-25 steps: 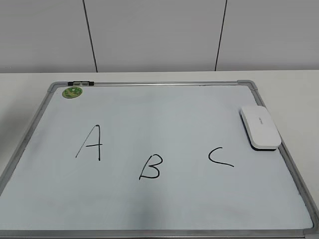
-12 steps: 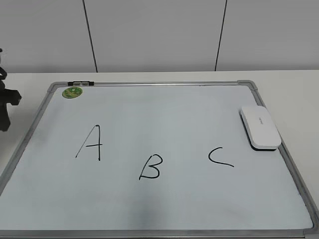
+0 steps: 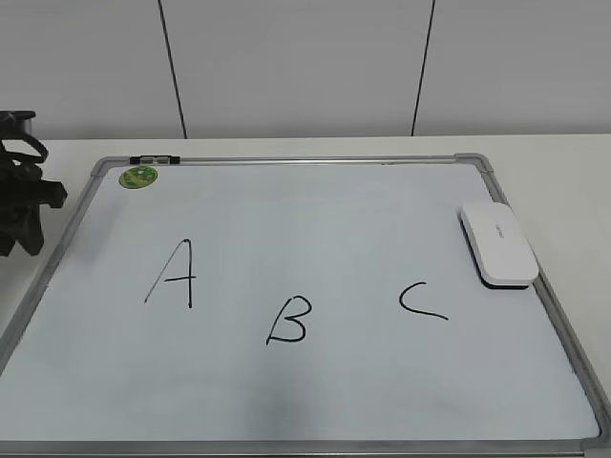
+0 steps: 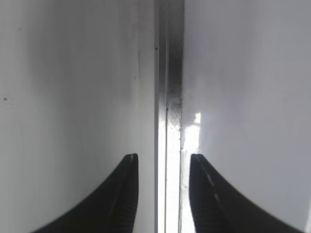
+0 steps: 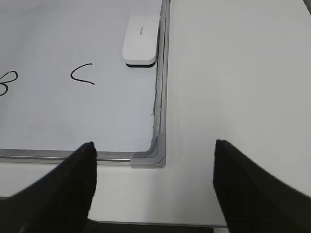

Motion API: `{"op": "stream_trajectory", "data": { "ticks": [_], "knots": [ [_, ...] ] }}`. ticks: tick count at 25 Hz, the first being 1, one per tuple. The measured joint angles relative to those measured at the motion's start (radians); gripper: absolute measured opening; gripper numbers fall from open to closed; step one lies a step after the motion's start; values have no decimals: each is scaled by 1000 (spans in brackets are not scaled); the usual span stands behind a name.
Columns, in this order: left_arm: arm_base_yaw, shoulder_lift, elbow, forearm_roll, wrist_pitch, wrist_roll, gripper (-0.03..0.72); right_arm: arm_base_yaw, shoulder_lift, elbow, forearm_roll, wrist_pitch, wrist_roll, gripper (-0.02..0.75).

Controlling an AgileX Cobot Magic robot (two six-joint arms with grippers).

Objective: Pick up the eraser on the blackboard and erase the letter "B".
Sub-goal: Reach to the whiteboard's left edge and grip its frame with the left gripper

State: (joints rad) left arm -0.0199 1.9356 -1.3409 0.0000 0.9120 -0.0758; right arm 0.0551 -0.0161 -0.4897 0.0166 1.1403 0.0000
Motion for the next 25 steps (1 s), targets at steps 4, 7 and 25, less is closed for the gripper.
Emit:
{"op": "stream_trajectory", "data": {
  "ticks": [4, 7, 25],
  "knots": [
    [0, 46, -43, 0, -4, 0, 260, 0, 0, 0, 0, 0, 0, 555],
    [0, 74, -61, 8, -11, 0, 260, 0, 0, 0, 0, 0, 0, 555],
    [0, 192, -98, 14, -27, 0, 261, 0, 0, 0, 0, 2, 0, 555]
  ]
}}
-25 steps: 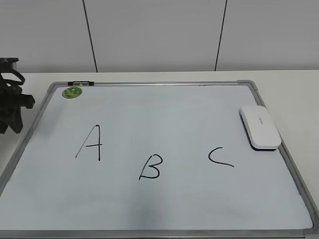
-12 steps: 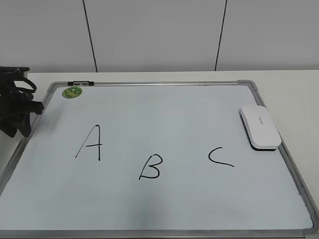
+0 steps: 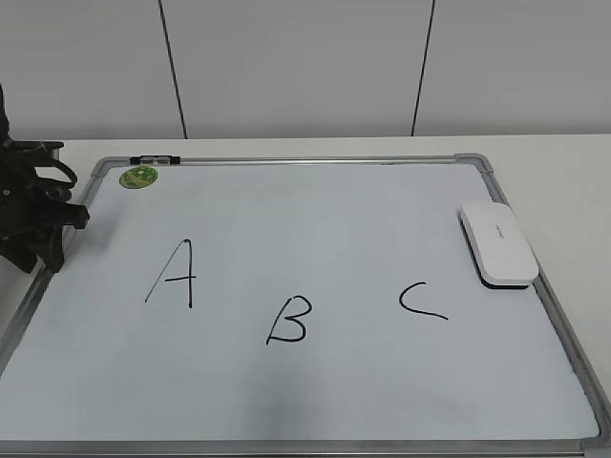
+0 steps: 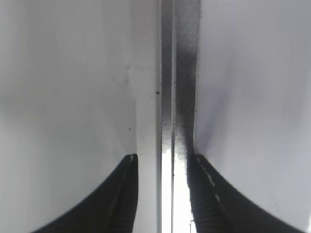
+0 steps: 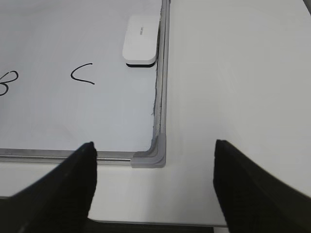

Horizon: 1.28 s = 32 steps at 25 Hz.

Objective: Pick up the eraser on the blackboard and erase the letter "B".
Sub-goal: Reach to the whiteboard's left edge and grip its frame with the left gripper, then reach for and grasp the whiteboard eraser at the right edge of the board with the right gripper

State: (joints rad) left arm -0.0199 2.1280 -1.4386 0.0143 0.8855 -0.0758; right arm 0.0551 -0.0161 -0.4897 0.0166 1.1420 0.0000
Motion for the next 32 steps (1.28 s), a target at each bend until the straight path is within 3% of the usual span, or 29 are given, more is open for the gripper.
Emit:
{"op": "stream_trajectory", "data": {
  "ticks": [4, 11, 32],
  "knots": [
    [0, 2, -2, -4, 2, 0, 232, 0, 0, 0, 0, 0, 0, 555],
    [0, 3, -8, -6, 10, -5, 30, 0, 0, 0, 0, 0, 0, 555],
    [0, 3, -8, -6, 10, -5, 24, 0, 0, 0, -3, 0, 0, 555]
  ]
}}
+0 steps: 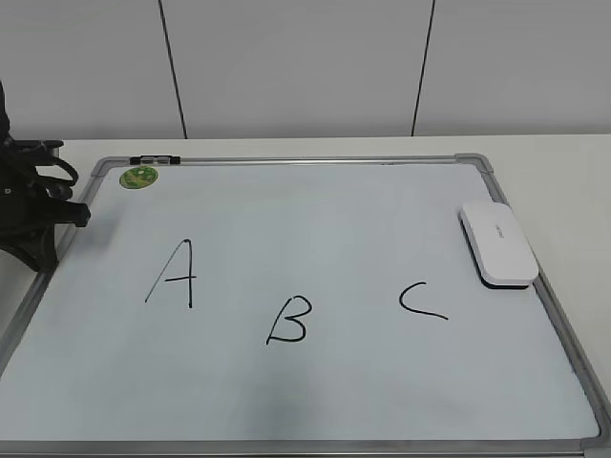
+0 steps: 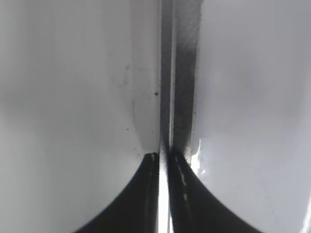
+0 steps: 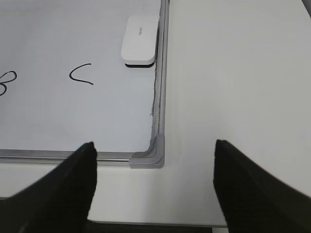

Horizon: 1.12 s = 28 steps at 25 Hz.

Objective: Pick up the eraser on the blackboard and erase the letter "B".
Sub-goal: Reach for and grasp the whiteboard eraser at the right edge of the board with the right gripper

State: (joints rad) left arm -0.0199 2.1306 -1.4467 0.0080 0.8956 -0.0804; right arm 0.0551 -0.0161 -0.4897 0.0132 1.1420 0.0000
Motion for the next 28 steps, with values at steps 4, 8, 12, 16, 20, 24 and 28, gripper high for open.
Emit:
{"op": "stream_trajectory", "data": {
  "ticks": [4, 8, 12, 16, 20, 24, 28],
  "knots": [
    [0, 0, 0, 1, 0, 0, 24, 0, 0, 0, 4, 0, 0, 555],
    [0, 0, 0, 1, 0, 0, 24, 0, 0, 0, 12, 0, 0, 555],
    [0, 0, 0, 2, 0, 0, 24, 0, 73, -13, 15, -27, 0, 555],
    [0, 0, 0, 2, 0, 0, 24, 0, 316, -54, 34, -142, 0, 555],
    [0, 0, 0, 0, 0, 0, 24, 0, 573, -121, 71, -210, 0, 555],
    [0, 0, 0, 0, 0, 0, 24, 0, 796, -196, 170, -223, -63, 555],
    [0, 0, 0, -1, 0, 0, 25, 0, 1022, -294, 273, -223, -105, 555]
  ]
}}
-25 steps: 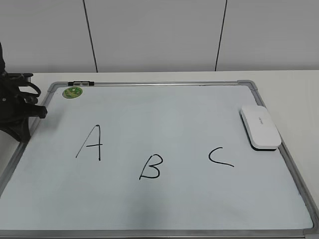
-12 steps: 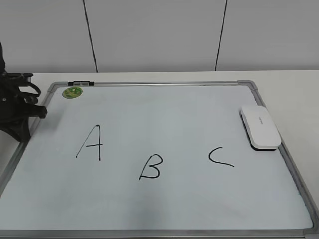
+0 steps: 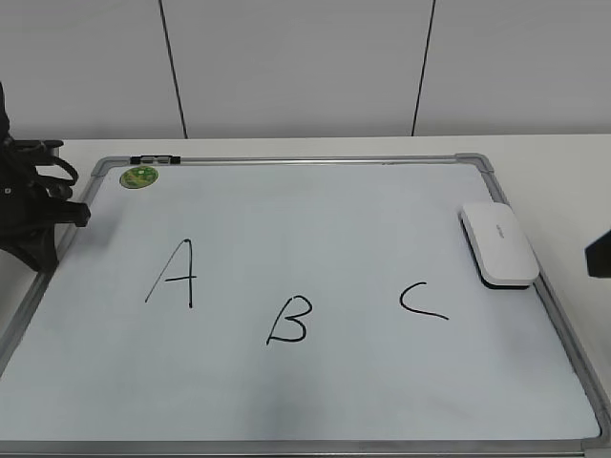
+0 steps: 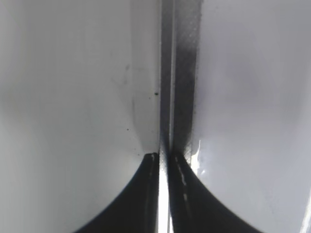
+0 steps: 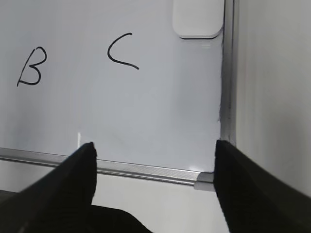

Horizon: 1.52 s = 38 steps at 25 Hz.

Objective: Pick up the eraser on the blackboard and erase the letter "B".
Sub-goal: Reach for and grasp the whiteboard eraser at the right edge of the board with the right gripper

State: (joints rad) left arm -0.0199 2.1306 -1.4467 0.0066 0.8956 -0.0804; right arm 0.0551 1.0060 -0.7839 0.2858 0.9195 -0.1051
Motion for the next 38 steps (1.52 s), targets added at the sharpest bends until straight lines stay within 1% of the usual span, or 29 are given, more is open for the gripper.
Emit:
{"op": "stream_trajectory", "data": {
  "ticks": [4, 11, 14, 17, 21, 25, 29, 34, 38],
  "knots": [
    [0, 0, 0, 0, 0, 0, 25, 0, 188, -112, 21, 4, -4, 555],
    [0, 0, 0, -7, 2, 0, 25, 0, 456, -339, 11, 25, -6, 555],
    [0, 0, 0, -7, 2, 0, 25, 14, 543, -428, -17, 56, 7, 555],
    [0, 0, 0, -7, 2, 0, 25, 48, 639, -508, -62, 69, 48, 555],
    [0, 0, -1, -7, 4, 0, 25, 100, 729, -597, -186, 90, 152, 555],
    [0, 0, -1, -7, 4, 0, 25, 122, 802, -659, -232, 96, 199, 555],
    [0, 0, -1, -7, 5, 0, 25, 122, 865, -698, -257, 98, 209, 559],
    [0, 0, -1, -7, 5, 0, 25, 118, 934, -725, -271, 109, 209, 654],
    [0, 0, -1, -7, 5, 0, 25, 87, 989, -727, -242, 109, 211, 671]
  ]
}}
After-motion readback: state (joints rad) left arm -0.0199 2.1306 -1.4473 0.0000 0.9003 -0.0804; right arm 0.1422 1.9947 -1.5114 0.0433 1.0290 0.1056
